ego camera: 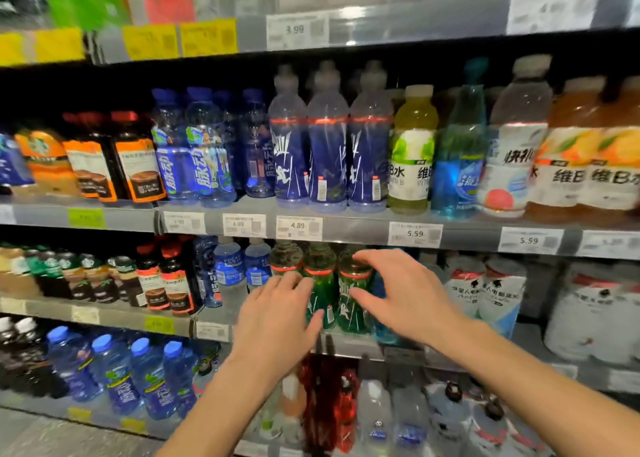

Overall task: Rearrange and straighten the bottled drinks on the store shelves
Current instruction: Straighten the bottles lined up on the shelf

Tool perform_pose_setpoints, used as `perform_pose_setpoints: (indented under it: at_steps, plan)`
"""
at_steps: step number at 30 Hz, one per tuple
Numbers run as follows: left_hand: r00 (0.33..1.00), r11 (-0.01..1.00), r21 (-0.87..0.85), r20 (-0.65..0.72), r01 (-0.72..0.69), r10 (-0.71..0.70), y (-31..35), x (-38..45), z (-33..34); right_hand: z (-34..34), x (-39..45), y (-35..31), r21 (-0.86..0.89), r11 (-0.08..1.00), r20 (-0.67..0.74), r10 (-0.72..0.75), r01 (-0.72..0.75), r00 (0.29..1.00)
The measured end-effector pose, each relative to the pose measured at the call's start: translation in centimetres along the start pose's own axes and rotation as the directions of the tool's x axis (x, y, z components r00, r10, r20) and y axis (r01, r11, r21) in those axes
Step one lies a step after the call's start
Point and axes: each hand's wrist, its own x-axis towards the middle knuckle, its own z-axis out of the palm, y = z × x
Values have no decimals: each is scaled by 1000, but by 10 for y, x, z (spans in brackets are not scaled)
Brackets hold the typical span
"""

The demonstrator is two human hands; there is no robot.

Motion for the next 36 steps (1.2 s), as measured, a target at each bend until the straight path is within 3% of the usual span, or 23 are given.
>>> perform_pose_setpoints:
  at_steps: [16, 29, 36]
  plan:
    - [976, 991, -16, -180, -131, 126, 72, 75, -69, -104, 15, 44, -56, 997, -133, 37, -44, 990]
    - [979, 969, -190, -157, -158, 129, 116, 119, -63, -139, 6, 98, -61, 982, -123, 169, -178, 978]
    - [976, 959, -225, -173, -171, 133, 133, 139, -65, -150, 13, 130, 31, 975, -205, 221, -219, 953]
